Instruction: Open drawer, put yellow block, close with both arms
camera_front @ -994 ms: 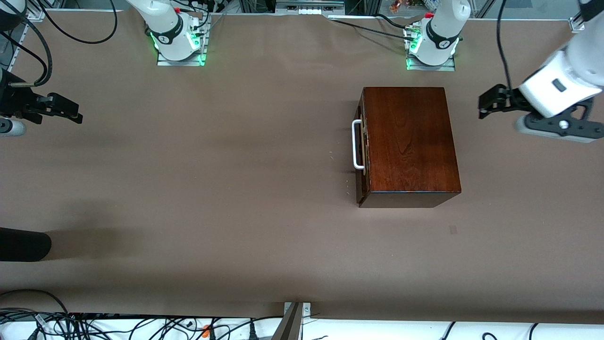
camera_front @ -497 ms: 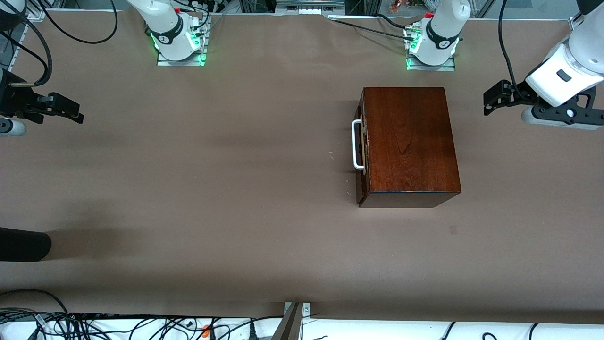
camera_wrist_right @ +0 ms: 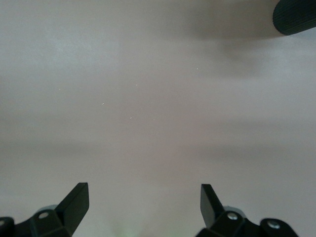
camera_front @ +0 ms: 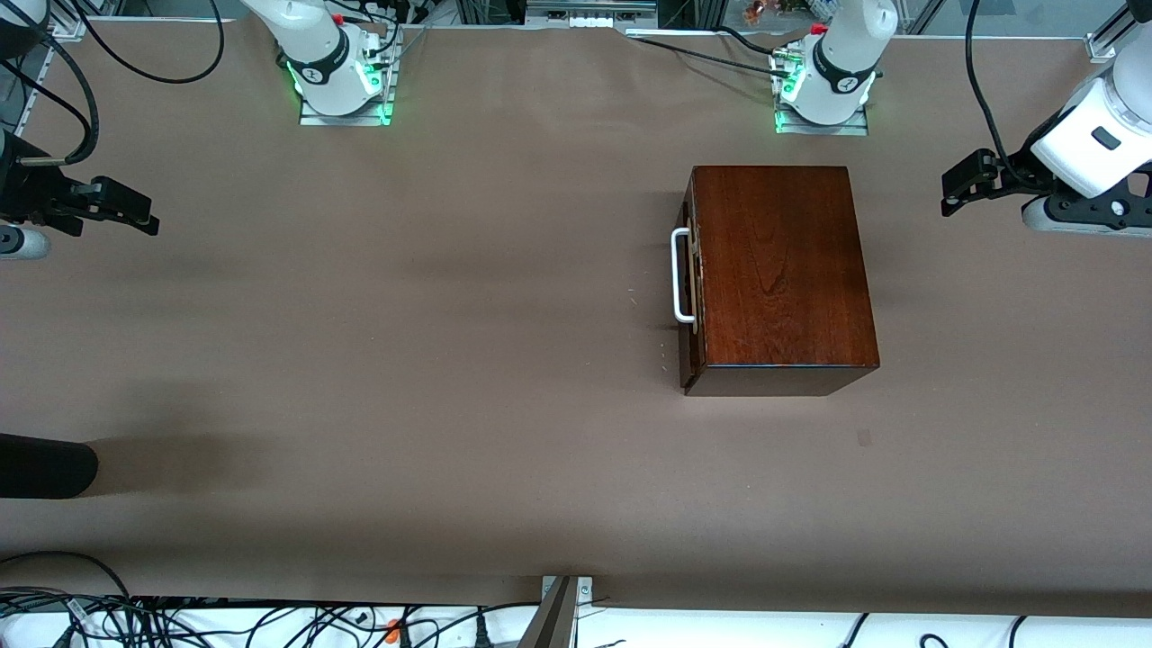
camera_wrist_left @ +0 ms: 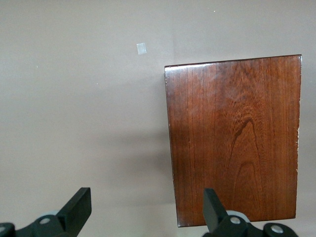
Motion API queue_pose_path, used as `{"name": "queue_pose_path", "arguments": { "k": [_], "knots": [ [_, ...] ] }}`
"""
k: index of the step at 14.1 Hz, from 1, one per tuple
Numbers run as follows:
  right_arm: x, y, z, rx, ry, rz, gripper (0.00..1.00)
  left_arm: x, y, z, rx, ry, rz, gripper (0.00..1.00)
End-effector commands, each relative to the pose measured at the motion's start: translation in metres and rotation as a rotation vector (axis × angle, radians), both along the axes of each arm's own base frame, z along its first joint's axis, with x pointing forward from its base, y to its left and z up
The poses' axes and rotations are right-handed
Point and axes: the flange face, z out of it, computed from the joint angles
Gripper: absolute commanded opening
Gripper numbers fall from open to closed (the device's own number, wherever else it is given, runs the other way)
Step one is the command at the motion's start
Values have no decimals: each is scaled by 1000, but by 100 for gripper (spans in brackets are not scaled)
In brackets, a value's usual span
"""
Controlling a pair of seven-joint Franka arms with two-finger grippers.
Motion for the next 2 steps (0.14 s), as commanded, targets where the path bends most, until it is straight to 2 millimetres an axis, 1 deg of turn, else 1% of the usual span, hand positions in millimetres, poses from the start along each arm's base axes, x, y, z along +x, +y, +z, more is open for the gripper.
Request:
{"name": "queue_pose_path", "arguments": {
  "k": [1, 2],
  "knots": [
    [2, -3, 4, 21, 7, -1, 100, -5, -1, 2, -24, -12, 6, 100],
    [2, -3, 4, 21, 7, -1, 100, -5, -2, 2, -24, -11, 5, 100]
  ]
}}
